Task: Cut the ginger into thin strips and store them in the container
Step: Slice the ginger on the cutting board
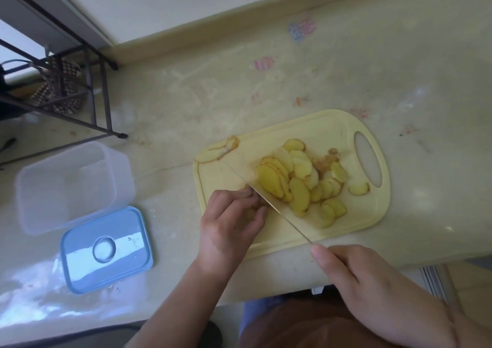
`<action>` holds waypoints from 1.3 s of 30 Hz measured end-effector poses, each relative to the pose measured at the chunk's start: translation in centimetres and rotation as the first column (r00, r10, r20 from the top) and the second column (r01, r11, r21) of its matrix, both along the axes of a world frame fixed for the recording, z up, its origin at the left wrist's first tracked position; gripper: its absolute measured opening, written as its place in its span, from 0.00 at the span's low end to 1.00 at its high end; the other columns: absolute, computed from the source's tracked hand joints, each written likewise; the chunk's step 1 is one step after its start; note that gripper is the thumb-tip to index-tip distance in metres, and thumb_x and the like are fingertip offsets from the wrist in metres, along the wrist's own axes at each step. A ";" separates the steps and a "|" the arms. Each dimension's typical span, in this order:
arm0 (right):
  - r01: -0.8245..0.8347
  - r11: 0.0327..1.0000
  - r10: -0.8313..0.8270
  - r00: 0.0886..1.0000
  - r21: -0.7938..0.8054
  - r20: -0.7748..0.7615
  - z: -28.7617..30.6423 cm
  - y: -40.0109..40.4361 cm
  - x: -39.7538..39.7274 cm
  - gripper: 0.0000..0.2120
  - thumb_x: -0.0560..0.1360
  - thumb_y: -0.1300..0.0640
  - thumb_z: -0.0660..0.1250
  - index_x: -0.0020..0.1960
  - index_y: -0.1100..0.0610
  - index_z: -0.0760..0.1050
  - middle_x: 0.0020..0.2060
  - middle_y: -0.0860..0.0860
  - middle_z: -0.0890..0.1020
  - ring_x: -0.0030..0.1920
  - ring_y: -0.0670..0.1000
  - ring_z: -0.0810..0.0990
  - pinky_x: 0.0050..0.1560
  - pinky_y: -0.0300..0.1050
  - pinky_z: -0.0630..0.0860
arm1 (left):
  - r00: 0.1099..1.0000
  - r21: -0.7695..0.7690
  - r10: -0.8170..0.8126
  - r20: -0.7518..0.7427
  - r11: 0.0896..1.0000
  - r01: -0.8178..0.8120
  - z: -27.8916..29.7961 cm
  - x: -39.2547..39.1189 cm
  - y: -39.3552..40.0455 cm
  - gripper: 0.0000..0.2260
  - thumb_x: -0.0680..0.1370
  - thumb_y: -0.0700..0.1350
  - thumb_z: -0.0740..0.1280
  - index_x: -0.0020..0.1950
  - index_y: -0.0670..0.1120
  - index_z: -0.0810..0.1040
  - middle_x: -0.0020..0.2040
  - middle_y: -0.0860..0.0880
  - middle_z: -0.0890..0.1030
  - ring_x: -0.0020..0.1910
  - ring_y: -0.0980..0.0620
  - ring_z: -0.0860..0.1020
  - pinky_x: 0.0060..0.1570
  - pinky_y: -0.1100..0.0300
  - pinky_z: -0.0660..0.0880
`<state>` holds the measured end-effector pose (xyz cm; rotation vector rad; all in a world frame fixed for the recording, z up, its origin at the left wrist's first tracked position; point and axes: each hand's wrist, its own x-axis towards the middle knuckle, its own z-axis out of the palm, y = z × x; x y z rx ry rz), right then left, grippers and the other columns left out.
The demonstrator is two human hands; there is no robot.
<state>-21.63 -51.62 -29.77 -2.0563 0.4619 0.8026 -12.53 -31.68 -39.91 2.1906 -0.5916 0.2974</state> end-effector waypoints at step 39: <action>0.015 0.999 -0.015 1.000 -0.040 0.022 0.9 0.0 -0.2 0.45 0.62 0.17 0.40 0.34 0.60 0.66 0.27 0.50 0.73 0.30 0.46 0.73 0.37 0.43 0.69 | 0.998 0.002 0.041 -0.044 0.999 -0.041 0.6 -0.3 -0.1 0.06 0.75 0.42 0.75 0.47 0.40 0.85 0.47 0.52 0.80 0.45 0.53 0.81 0.51 0.65 0.76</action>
